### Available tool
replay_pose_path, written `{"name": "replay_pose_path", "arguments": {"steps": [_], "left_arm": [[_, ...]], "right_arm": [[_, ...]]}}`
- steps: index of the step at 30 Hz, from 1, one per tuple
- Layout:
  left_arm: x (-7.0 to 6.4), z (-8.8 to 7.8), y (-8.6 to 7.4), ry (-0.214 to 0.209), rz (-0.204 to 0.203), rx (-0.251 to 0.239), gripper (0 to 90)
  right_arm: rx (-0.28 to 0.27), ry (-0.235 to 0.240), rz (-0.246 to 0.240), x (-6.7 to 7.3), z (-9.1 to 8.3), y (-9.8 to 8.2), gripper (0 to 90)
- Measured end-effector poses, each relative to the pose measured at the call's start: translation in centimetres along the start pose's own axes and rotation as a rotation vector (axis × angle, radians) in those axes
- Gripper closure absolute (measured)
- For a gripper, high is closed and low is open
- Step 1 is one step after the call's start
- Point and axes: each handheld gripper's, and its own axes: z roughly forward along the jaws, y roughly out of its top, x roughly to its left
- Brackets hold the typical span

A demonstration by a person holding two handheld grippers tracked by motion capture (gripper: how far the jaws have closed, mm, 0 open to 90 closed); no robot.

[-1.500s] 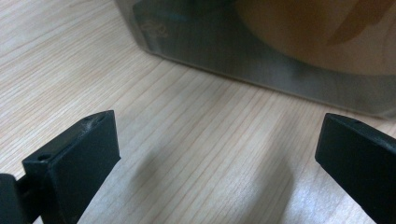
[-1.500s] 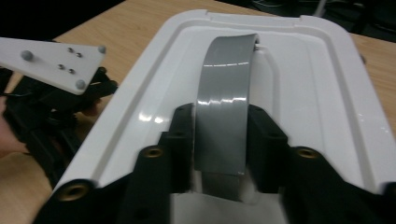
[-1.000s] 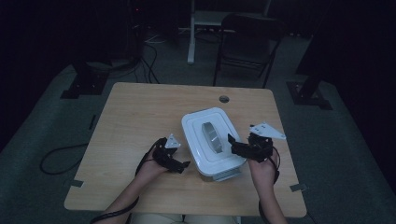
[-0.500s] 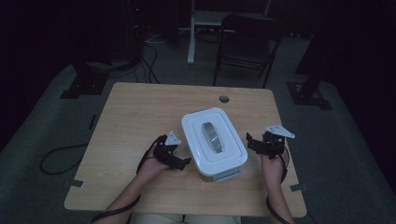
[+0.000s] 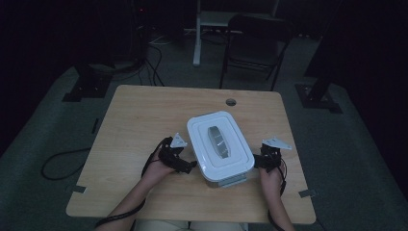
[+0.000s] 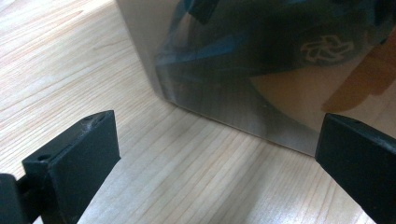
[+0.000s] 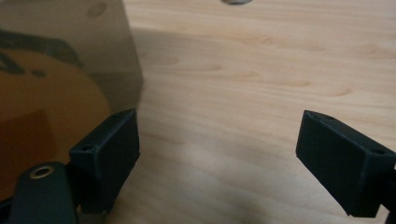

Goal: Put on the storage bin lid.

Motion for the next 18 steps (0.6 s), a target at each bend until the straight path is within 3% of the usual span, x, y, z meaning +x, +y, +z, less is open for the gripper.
{"name": "replay_pose_path", "arguments": {"steps": [9, 12, 18], "left_arm": [[0.9, -0.8, -0.5, 0.024, 0.0, 0.013, 0.4], [1.4, -1.2, -0.8, 0.034, -0.001, 0.016, 0.4], [1.9, -1.8, -1.2, 0.045, -0.011, 0.017, 0.4]], "right_arm": [[0.01, 0.048, -0.013, 1.5, -0.4, -0.6, 13.1], [0.014, 0.094, -0.017, 2.7, -0.5, -1.1, 13.0], [0.015, 0.081, -0.067, 4.2, -1.0, -1.3, 13.4]]}}
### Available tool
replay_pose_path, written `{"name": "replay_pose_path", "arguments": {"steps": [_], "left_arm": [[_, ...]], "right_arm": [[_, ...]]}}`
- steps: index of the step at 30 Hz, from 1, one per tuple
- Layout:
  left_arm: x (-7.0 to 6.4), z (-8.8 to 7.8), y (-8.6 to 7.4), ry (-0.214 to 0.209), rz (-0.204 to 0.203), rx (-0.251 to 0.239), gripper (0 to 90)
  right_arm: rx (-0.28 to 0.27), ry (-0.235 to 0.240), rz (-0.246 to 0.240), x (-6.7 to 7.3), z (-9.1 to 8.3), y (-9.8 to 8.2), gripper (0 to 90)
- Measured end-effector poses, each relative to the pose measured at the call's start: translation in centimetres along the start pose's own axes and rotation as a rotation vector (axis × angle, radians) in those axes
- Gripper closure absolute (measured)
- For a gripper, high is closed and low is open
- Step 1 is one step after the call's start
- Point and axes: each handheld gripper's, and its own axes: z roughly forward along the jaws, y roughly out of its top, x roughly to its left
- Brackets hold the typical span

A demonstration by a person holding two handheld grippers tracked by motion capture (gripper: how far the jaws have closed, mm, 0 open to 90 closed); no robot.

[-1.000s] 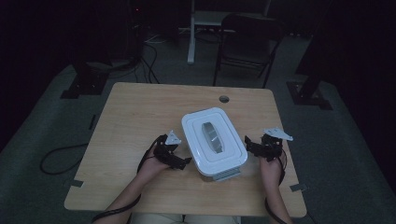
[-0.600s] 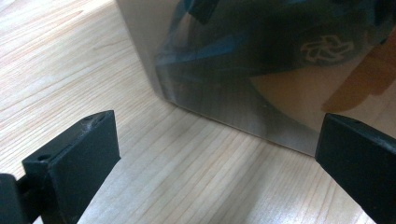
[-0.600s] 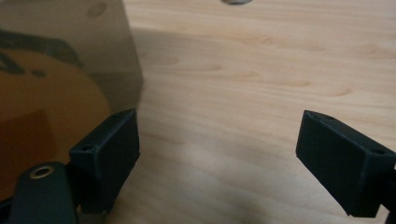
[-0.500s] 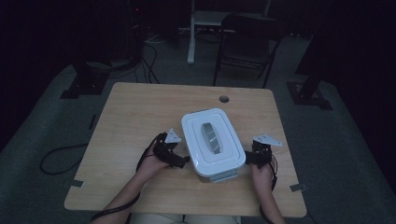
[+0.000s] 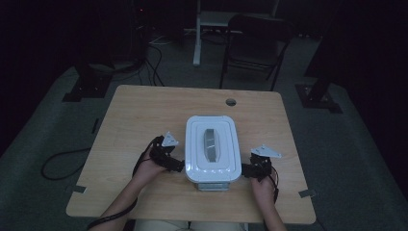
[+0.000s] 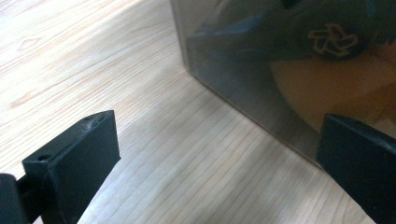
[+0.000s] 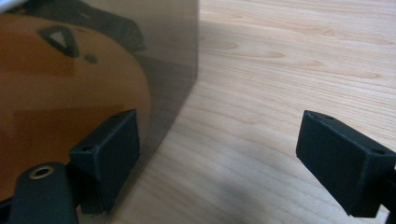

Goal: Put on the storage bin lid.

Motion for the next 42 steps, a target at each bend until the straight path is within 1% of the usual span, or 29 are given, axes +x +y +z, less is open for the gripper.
{"name": "replay_pose_path", "arguments": {"steps": [1, 2, 4, 5, 8, 10, 12, 13, 15, 17, 18, 19, 21, 22, 23, 24, 26, 27, 29, 30, 32, 33, 35, 36, 38, 42], "left_arm": [[0.2, -0.1, -0.1, 0.004, 0.0, 0.002, 0.4], [0.3, -0.3, -0.2, 0.01, -0.002, 0.003, 0.4], [0.4, -0.5, -0.4, 0.01, -0.006, 0.0, 0.4], [0.5, -0.6, -0.4, 0.013, -0.009, -0.001, 0.4], [0.5, -0.9, -0.6, 0.0, -0.022, -0.02, 0.4], [0.4, -1.0, -0.7, 0.008, -0.018, -0.027, 0.4], [0.5, -0.9, -0.7, 0.004, -0.017, -0.028, 0.4], [0.5, -0.9, -0.7, 0.005, -0.02, -0.032, 0.4], [0.6, -1.0, -0.7, 0.005, -0.025, -0.051, 0.4], [0.7, -1.2, -0.7, 0.011, -0.032, -0.068, 0.4], [0.7, -1.3, -0.7, 0.011, -0.033, -0.079, 0.4], [0.8, -1.3, -0.7, 0.005, -0.034, -0.086, 0.4], [0.8, -1.4, -0.8, -0.003, -0.028, -0.095, 0.4], [0.8, -1.5, -0.8, -0.009, -0.024, -0.113, 0.4], [0.8, -1.6, -0.9, -0.015, -0.021, -0.118, 0.4], [0.8, -1.6, -0.8, -0.012, -0.019, -0.117, 0.4], [0.8, -1.8, -0.9, -0.006, -0.014, -0.123, 0.4], [0.8, -1.9, -0.9, -0.003, -0.015, -0.128, 0.4], [0.8, -2.1, -1.1, 0.0, -0.021, -0.139, 0.4], [0.9, -2.2, -1.2, -0.003, -0.025, -0.147, 0.4], [0.9, -2.2, -1.2, -0.003, -0.025, -0.147, 0.5], [1.0, -2.5, -1.3, -0.003, -0.027, -0.155, 0.4], [1.1, -2.6, -1.3, 0.001, -0.031, -0.156, 0.4], [1.1, -2.7, -1.3, 0.0, -0.03, -0.158, 0.4], [1.0, -2.8, -1.4, 0.006, -0.023, -0.152, 0.4], [1.0, -3.1, -1.8, 0.004, -0.027, -0.145, 0.4]], "right_arm": [[-0.001, 0.0, -0.008, 0.2, -0.1, 0.0, 13.5], [0.003, 0.018, -0.006, 0.5, -0.1, -0.1, 13.6], [0.006, 0.03, -0.009, 0.7, -0.1, -0.2, 13.6], [0.006, 0.032, -0.013, 0.8, -0.1, -0.2, 13.6], [0.023, 0.03, -0.02, 0.8, 0.2, -0.1, 12.9], [0.034, 0.027, -0.012, 0.7, 0.4, 0.0, 12.3], [0.02, 0.03, -0.012, 0.5, 0.5, 0.2, 12.1], [0.022, 0.026, -0.01, 0.4, 0.5, 0.3, 12.0], [0.006, 0.01, -0.014, 0.3, 0.5, 0.5, 12.0], [0.009, 0.017, -0.011, 0.2, 0.6, 0.7, 12.0], [0.002, 0.011, -0.014, 0.1, 0.7, 0.8, 12.0], [-0.001, 0.01, -0.016, 0.1, 0.7, 0.9, 12.0], [-0.007, 0.013, -0.016, -0.1, 0.9, 1.0, 12.0], [-0.011, 0.009, -0.01, -0.1, 0.9, 1.1, 12.0], [-0.012, 0.015, -0.006, -0.2, 1.0, 1.2, 12.0], [-0.015, 0.021, -0.003, -0.3, 1.1, 1.2, 12.0], [-0.018, 0.005, -0.009, -0.4, 1.2, 1.3, 12.0], [-0.019, 0.003, -0.013, -0.4, 1.3, 1.4, 12.0], [-0.024, -0.016, -0.012, -0.5, 1.4, 1.4, 12.0], [-0.028, -0.011, -0.006, -0.5, 1.3, 1.4, 12.0], [-0.034, -0.008, -0.001, -0.6, 1.3, 1.3, 12.0], [-0.043, -0.008, 0.008, -0.7, 1.2, 1.2, 12.0], [-0.043, -0.005, 0.01, -0.8, 1.2, 1.1, 12.0], [-0.039, -0.009, 0.01, -0.8, 1.2, 1.0, 12.0], [-0.035, -0.004, 0.009, -0.8, 1.2, 1.0, 12.0], [-0.026, -0.004, -0.008, -0.7, 1.0, 0.9, 12.0]]}}
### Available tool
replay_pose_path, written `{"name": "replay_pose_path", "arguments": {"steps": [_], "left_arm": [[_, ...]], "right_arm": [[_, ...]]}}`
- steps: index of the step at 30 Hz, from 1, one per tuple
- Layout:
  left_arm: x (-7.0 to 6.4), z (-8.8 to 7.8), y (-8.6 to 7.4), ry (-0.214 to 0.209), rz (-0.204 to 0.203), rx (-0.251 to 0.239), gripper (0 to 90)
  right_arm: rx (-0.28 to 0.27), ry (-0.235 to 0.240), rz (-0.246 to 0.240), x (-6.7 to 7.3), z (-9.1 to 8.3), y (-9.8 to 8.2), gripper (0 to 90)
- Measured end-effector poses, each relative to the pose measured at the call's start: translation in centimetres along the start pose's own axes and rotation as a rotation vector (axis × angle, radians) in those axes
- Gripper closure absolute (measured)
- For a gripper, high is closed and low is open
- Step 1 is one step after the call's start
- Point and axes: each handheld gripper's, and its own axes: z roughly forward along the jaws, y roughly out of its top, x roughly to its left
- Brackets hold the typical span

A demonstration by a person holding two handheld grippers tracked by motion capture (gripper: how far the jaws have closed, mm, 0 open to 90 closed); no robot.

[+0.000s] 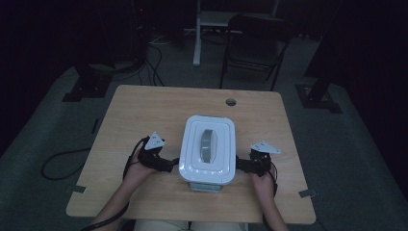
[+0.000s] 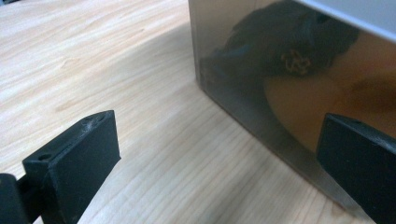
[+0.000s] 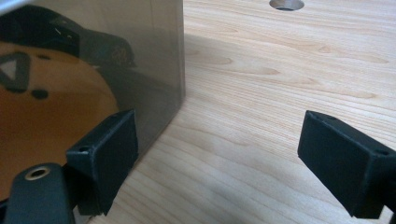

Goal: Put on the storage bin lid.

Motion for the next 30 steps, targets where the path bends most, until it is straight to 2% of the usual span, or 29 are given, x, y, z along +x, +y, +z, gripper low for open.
{"name": "replay_pose_path", "arguments": {"steps": [6, 10, 23, 30], "left_arm": [[0.5, -0.7, -0.6, 0.0, -0.014, 0.012, 0.4], [1.0, -1.2, -1.3, 0.017, -0.017, 0.032, 0.4], [2.5, -3.0, -4.2, 0.058, -0.074, 0.079, 0.4], [3.2, -3.9, -5.1, 0.09, -0.1, 0.087, 0.4]], "right_arm": [[0.002, -0.009, -0.008, -0.2, -0.5, -0.1, 12.1], [0.007, -0.025, -0.014, -0.4, -1.1, -0.3, 12.1], [0.022, -0.075, -0.004, -1.8, -2.6, -1.8, 12.1], [0.028, -0.113, 0.012, -2.5, -3.5, -2.5, 12.1]]}}
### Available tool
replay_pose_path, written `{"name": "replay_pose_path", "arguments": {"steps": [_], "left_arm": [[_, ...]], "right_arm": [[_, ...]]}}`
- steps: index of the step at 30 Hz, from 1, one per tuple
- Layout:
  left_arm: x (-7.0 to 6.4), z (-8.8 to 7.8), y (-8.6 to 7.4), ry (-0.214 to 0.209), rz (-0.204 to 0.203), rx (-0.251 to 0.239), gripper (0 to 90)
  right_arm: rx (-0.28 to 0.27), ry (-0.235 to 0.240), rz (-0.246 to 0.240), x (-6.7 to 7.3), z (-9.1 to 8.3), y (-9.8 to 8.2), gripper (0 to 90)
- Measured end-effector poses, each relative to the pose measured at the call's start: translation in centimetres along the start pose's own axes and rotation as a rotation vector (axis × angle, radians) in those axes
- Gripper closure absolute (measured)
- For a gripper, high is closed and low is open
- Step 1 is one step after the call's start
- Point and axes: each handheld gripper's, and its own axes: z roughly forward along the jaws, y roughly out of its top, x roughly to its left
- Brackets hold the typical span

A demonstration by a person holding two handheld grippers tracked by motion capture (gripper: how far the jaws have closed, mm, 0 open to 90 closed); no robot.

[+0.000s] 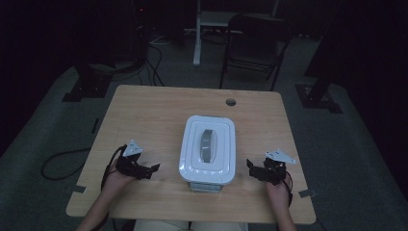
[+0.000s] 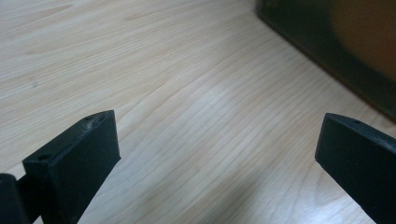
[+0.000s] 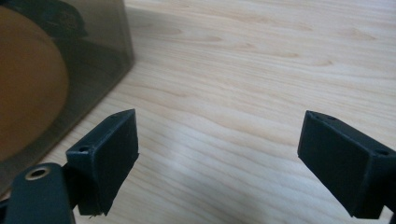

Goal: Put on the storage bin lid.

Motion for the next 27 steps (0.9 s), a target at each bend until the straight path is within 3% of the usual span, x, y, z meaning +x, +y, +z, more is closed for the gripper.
{"name": "replay_pose_path", "arguments": {"steps": [8, 9, 17, 20, 22, 27], "left_arm": [[0.7, -0.8, -0.9, 0.04, -0.028, 0.007, 0.4], [1.1, -1.3, -1.4, 0.065, -0.046, 0.014, 0.4], [3.2, -3.3, -3.7, 0.137, -0.148, 0.02, 0.4], [3.6, -3.8, -4.1, 0.159, -0.173, 0.017, 0.5], [4.2, -4.4, -4.8, 0.187, -0.212, 0.023, 0.4], [4.8, -5.2, -5.7, 0.234, -0.246, 0.048, 0.4]], "right_arm": [[0.012, -0.058, 0.005, -1.0, -0.6, -0.7, 12.1], [0.011, -0.066, 0.008, -1.2, -0.7, -0.8, 12.1], [0.033, -0.162, 0.066, -3.3, -1.6, -1.6, 12.1], [0.039, -0.168, 0.078, -3.7, -1.8, -1.7, 12.0], [0.048, -0.177, 0.087, -4.4, -2.1, -1.9, 12.1], [0.076, -0.193, 0.115, -5.4, -2.2, -2.4, 12.1]]}}
